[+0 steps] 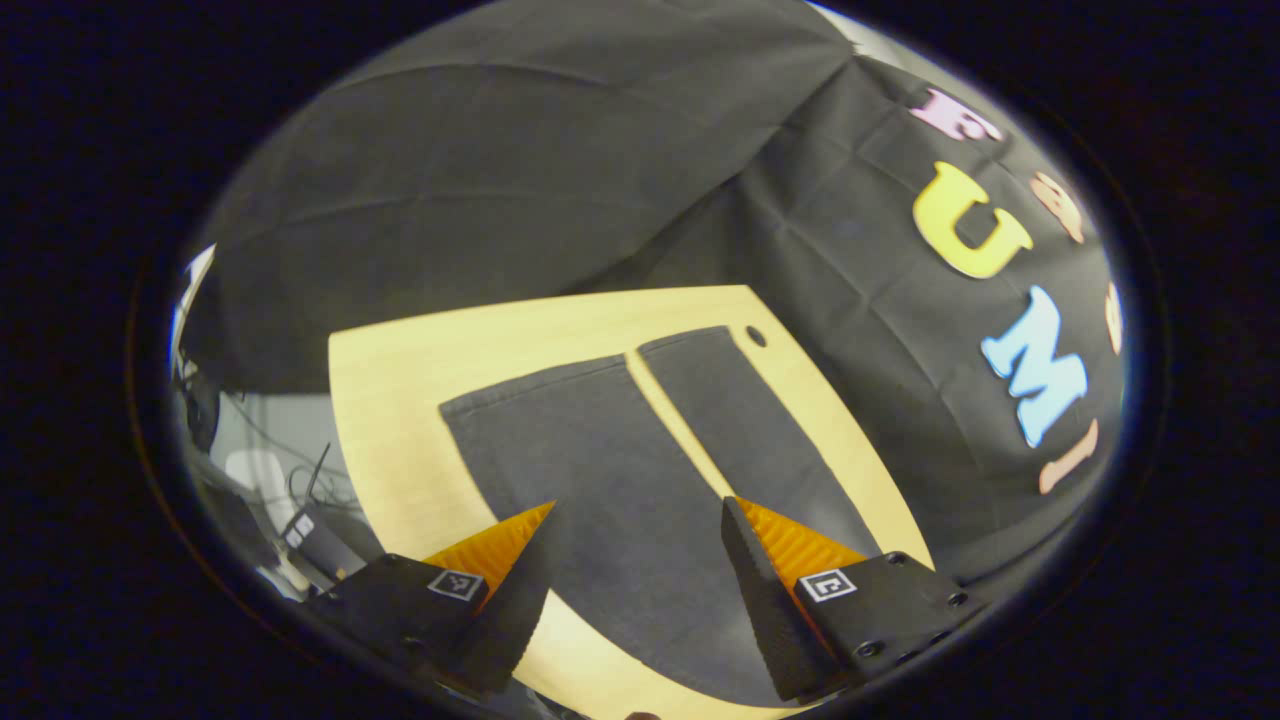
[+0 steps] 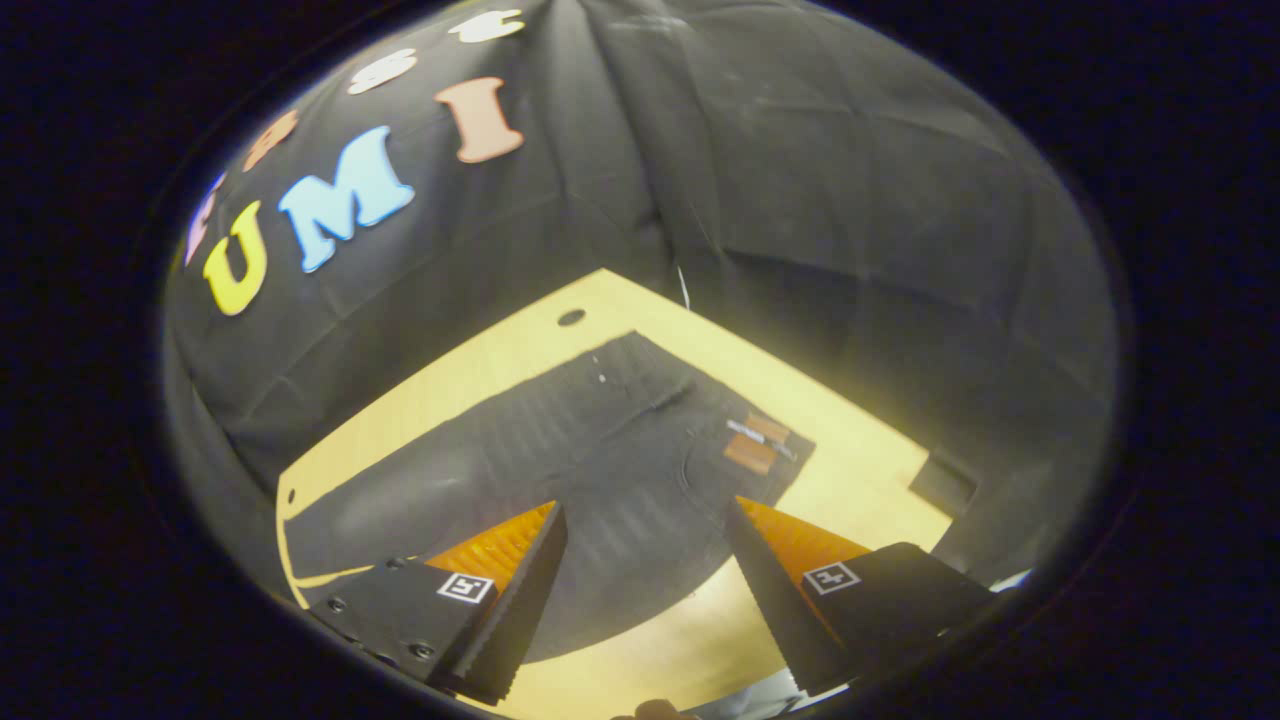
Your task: Grasp the waist and the cuffs of the jeans and fold them to make the two legs overlap; first hold the waist and fold one-third of the jeans toward the cuffs, then hold the cuffs and fold the remaining one-third in the same direction to finish folding.
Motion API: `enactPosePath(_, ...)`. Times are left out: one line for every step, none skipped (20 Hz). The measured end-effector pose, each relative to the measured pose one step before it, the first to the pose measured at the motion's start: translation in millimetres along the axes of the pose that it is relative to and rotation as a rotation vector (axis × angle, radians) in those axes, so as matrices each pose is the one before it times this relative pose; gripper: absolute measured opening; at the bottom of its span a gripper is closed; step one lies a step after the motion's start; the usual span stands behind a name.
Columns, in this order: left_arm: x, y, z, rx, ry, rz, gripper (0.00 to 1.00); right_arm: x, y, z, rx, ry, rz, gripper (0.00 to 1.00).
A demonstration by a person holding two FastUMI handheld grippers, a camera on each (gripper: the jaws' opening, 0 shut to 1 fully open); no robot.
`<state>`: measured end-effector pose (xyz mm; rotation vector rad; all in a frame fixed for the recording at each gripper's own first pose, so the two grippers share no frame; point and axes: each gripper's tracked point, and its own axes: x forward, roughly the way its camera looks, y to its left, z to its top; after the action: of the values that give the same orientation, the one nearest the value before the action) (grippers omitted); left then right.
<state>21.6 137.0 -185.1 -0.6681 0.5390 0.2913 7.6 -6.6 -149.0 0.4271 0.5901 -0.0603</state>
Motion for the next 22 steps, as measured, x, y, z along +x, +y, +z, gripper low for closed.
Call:
enactPosePath(6.87,17.57,0.51,-0.04894,0.01874,0.02528,0.99,3.95,-5.39,-6.70,0.04266,0.02637,-0.00088,0.96)
enactPosePath(6.41,15.72,2.23,-0.04769,0.01384,0.02385,0.99,4.69,-7.26,-4.13,0.03463,0.02544,-0.01011,0.96)
enactPosePath(7.77,13.61,0.99,-0.04642,0.01380,0.02137,0.99,5.80,-6.99,-5.28,0.02851,0.02625,-0.01123,0.96)
enactPosePath(6.48,12.39,1.63,-0.04151,0.01604,0.02344,0.99,4.20,-8.61,-3.74,0.03201,0.02738,-0.01279,0.96)
enactPosePath(4.98,6.27,-1.93,-0.04056,0.01528,0.01468,0.99,5.99,-2.02,-1.59,0.03573,0.02146,-0.00539,0.96)
enactPosePath(2.97,4.75,-0.70,-0.03780,0.00854,0.00962,0.99,6.70,-4.60,-0.68,0.04960,0.02537,0.00200,0.96)
enactPosePath(5.57,5.32,1.60,-0.02841,0.00437,0.00968,0.99,2.87,-7.59,-1.99,0.04668,0.01693,-0.00102,0.96)
enactPosePath(2.99,3.24,2.29,-0.01882,0.00021,0.01018,0.99,3.83,-6.97,0.57,0.04382,0.01192,-0.00639,0.96)
enactPosePath(3.37,1.38,3.67,-0.01040,-0.00021,0.00713,0.99,2.87,-5.71,-0.57,0.03227,0.00352,-0.01026,0.96)
enactPosePath(2.93,0.08,3.00,-0.00642,-0.00099,0.00779,0.99,3.00,-2.38,4.29,0.02297,-0.00737,-0.00178,0.96)
enactPosePath(3.43,0.07,0.39,-0.00422,-0.00361,-0.00035,0.99,3.17,-2.46,2.93,0.01333,-0.00298,-0.00585,0.96)
enactPosePath(1.99,1.41,0.71,-0.00002,-0.00197,0.00503,0.99,1.96,-3.30,2.82,0.01053,-0.00446,-0.00781,0.96)
enactPosePath(1.25,1.41,1.26,0.00018,0.00163,0.00118,0.99,3.51,-4.67,1.72,0.01229,-0.00447,-0.01148,0.96)
enactPosePath(1.43,0.02,0.48,-0.00218,0.00253,-0.00173,0.99,3.86,-4.43,2.14,0.01862,-0.00255,-0.00886,0.96)
enactPosePath(3.05,-1.18,1.03,-0.00607,0.00628,-0.00830,0.99,1.95,-1.78,1.72,0.02205,-0.00580,-0.00511,0.96)
enactPosePath(1.06,-4.83,1.54,-0.00149,-0.00625,-0.01054,0.98,2.67,-0.86,2.41,0.02465,-0.00778,0.00251,0.97)
enactPosePath(3.01,-1.98,2.61,0.00343,-0.00192,-0.01022,0.98,4.08,-0.99,-1.92,0.01721,0.00285,0.00583,0.96)
enactPosePath(1.75,-3.77,1.44,0.00325,-0.00335,-0.01254,0.96,1.11,2.25,-3.46,0.01195,0.01508,0.01154,0.96)
enactPosePath(2.20,-2.95,-0.43,0.00132,0.00452,-0.01169,0.96,3.51,4.46,3.01,0.00488,-0.01828,0.01300,0.96)
enactPosePath(1.43,-2.85,-0.09,0.00160,0.00007,-0.01540,0.96,2.28,5.43,-2.54,-0.00294,0.01049,0.01157,0.97)
enactPosePath(3.13,-2.98,-1.30,-0.00232,0.00390,-0.01750,0.96,1.48,8.26,-1.33,0.00051,-0.00105,0.01913,0.97)
enactPosePath(0.92,-7.22,-1.07,-0.00307,0.00259,-0.01858,0.96,4.82,10.69,-3.99,-0.00073,0.01626,0.02436,0.92)
